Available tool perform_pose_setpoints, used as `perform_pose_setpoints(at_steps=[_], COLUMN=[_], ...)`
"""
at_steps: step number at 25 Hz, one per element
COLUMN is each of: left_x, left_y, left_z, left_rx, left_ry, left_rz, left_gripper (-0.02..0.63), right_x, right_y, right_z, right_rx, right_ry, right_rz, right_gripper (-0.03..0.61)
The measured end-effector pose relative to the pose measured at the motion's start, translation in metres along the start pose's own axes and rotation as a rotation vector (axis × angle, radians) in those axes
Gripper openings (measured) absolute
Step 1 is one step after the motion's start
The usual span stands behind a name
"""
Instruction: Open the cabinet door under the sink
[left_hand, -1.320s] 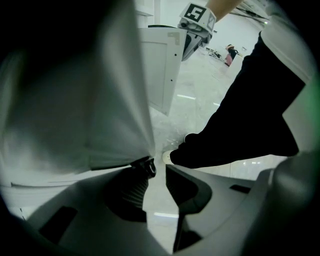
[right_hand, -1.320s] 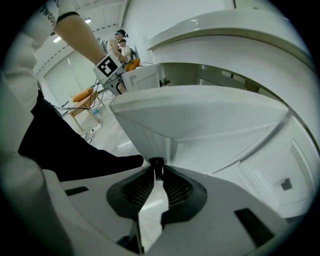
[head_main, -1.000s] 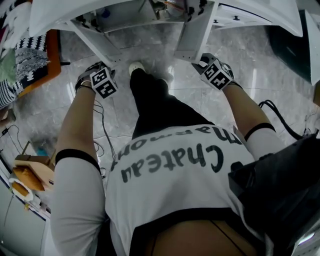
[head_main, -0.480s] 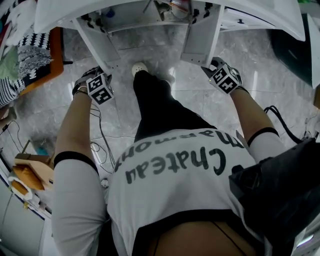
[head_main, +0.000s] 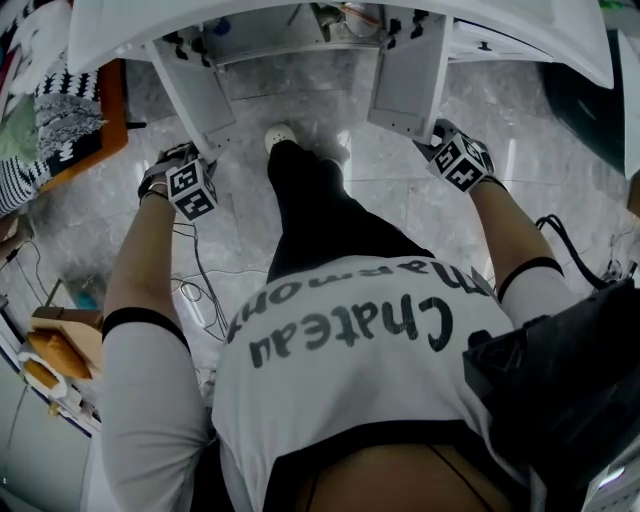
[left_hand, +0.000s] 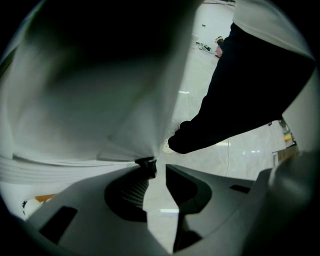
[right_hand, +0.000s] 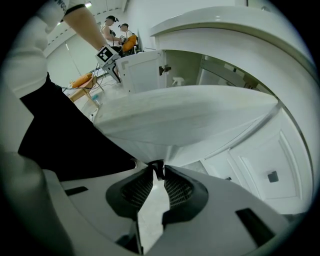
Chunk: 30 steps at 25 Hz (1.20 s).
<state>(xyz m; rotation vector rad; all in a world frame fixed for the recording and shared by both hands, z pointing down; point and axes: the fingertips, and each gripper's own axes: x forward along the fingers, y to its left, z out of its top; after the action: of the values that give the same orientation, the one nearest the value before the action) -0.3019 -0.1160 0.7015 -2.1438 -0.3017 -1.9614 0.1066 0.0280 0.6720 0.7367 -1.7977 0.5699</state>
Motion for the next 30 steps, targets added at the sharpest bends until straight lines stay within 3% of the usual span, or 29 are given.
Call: perform_pose_setpoints(at_steps=[10, 19, 30], left_x=[-0.006, -0.007, -0.012], left_y=[-0.001, 0.000, -0.002], left_z=[-0.021, -0.036, -0.056], left_rx=[0.024, -0.011, 0.152], left_ry=[-0.004, -0.012, 0.007], left_rz=[0.006, -0.013, -0.084], left_gripper=[0.089, 0.087, 0.089], right_x=[-0.005, -0.009, -0.010], right_y=[-0.006, -0.010, -0.017], right_z=[-0.017, -0.028, -0.041], right_rx=[-0.056, -0.080, -0.127], right_ry=[0.040, 0.084, 0.193], right_rz=[0.008, -0.002, -0.022], right_gripper=[0.058, 0.059, 0.061])
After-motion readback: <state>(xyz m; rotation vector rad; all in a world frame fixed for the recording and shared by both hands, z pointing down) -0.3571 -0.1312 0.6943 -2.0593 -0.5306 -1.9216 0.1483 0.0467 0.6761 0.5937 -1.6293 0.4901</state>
